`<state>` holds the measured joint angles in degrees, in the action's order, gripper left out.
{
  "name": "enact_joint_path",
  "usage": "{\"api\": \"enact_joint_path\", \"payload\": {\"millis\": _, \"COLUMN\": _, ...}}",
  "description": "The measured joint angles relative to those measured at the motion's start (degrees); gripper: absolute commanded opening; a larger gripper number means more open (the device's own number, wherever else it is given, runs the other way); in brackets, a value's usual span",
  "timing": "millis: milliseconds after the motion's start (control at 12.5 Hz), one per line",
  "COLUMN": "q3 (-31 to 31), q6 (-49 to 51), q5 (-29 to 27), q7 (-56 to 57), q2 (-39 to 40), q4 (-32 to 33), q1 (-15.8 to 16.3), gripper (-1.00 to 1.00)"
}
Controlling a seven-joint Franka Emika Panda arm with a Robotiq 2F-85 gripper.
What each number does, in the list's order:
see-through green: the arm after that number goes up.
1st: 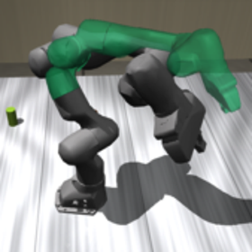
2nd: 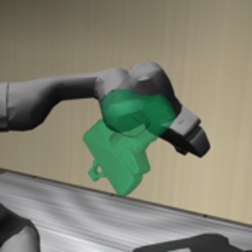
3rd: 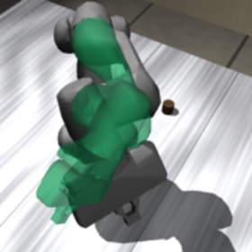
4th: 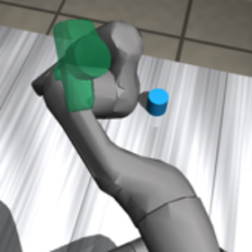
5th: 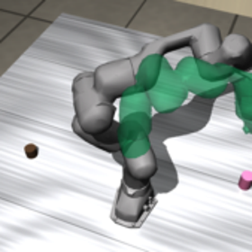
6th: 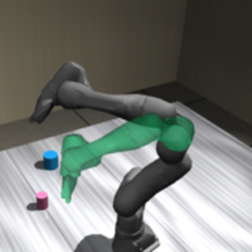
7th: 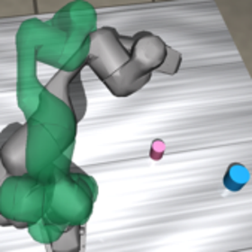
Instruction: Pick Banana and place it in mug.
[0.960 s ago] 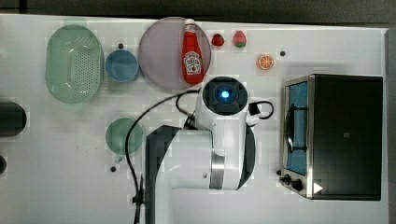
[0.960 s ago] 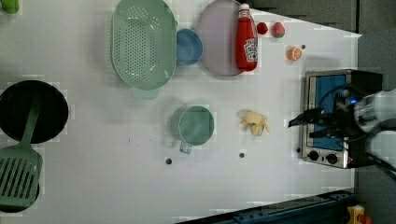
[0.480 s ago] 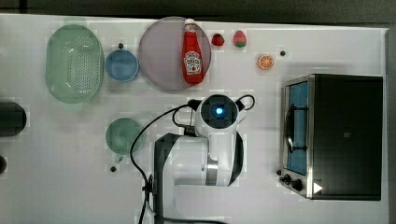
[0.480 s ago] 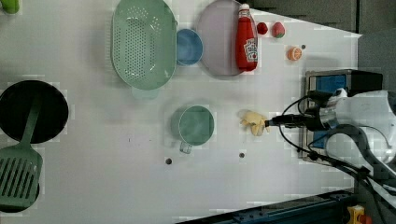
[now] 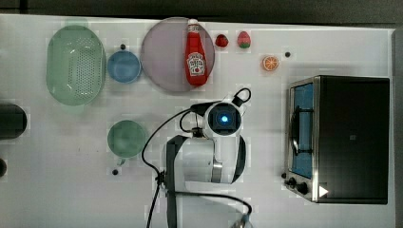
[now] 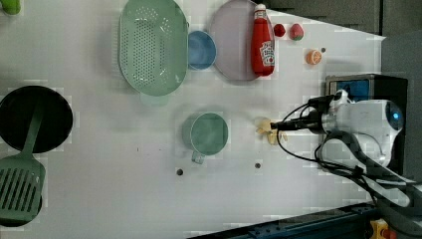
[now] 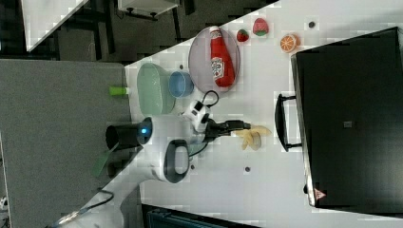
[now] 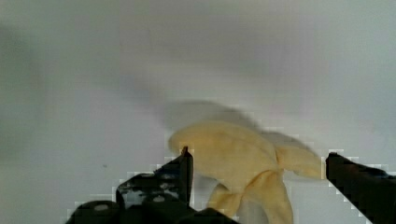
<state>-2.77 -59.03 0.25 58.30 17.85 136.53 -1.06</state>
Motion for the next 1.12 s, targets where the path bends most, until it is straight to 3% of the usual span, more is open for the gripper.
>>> {"api": "enact_joint_path", "payload": {"millis": 400, "q3": 1.5, "q6": -3.1, "q5": 0.1, "q7": 2.7, "q2": 4.4, "q4": 1.9, "q1": -0.6, "gripper": 1.0}}
{"api": "enact_joint_path", "payload": {"millis": 560, "q3": 0.9, "q6": -3.5, "q5": 0.7, "q7": 2.9, "q2": 4.5, "q4": 1.8, "q1": 0.2, "gripper": 0.43}}
{"api": "enact_joint_path", "payload": {"millis": 800, "q3": 0.8, "q6": -4.0, "q5": -0.2, "q7": 3.1, "q2": 4.2, "q4": 1.7, "q1": -0.3, "gripper": -0.25}}
{"api": "enact_joint_path", "payload": {"millis": 880, "q3": 0.4, "q6": -4.0, "q5": 0.3, "q7": 3.1, "q2": 4.5, "q4": 1.8, "q1": -0.3, "gripper": -0.37}}
{"api": "enact_joint_path", "payload": {"millis": 1120, "q3": 0.7, "q6": -3.2, "q5": -0.7, "q7": 3.2, "q2": 3.0, "q4": 1.7, "q1": -0.8, "gripper": -0.37}}
